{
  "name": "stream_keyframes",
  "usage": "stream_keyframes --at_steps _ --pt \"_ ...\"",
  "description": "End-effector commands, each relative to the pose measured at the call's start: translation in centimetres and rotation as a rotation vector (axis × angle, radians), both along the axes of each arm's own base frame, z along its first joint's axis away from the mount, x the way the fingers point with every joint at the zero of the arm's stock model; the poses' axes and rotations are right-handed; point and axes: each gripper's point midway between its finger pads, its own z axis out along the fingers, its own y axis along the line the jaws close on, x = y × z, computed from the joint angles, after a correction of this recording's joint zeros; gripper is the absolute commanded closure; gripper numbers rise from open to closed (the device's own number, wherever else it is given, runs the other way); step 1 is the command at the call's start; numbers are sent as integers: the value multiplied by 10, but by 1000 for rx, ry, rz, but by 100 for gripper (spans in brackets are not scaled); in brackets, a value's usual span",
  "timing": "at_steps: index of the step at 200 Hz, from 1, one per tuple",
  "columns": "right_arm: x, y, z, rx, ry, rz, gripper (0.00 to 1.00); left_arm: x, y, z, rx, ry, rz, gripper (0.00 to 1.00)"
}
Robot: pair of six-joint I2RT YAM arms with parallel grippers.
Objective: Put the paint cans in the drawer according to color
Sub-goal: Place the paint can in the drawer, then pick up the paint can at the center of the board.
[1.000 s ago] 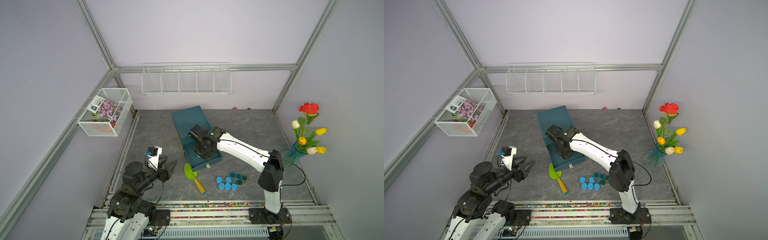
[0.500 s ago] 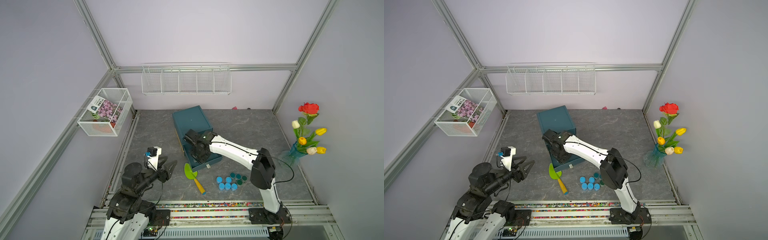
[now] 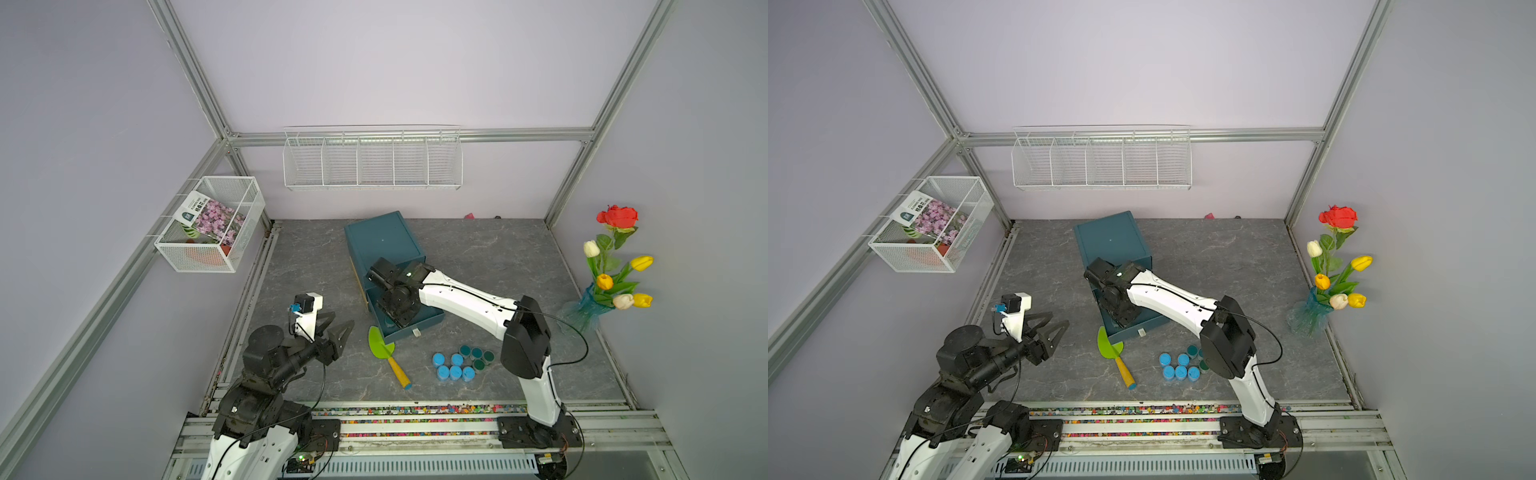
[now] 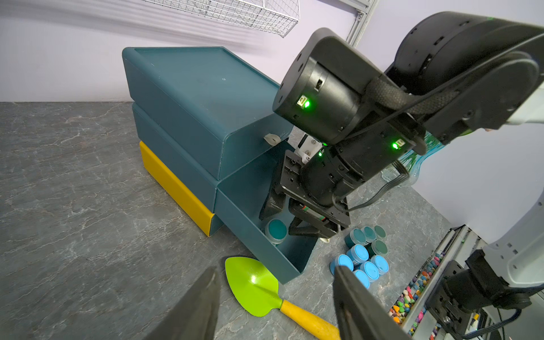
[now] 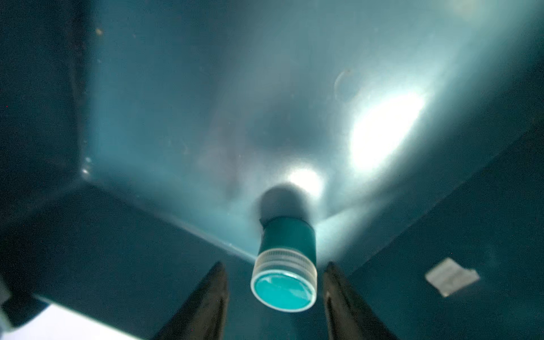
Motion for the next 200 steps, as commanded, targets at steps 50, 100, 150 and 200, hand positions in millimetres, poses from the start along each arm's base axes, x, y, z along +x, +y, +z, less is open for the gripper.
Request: stream_keyframes --at_steps 50,100,150,200 --pt "5 -80 91 -5 -185 -102 43 1 -1 -1 -4 -1 -2 36" --pt "-42 -226 66 -118 -142 -298 42 1 -2 -3 -3 5 -8 36" --pt "-87 -289 0 -91 -30 -403 34 1 -4 -5 -1 18 -20 36" --pt "-103 -291 -56 -88 83 -445 30 2 -5 -6 0 25 -27 36"
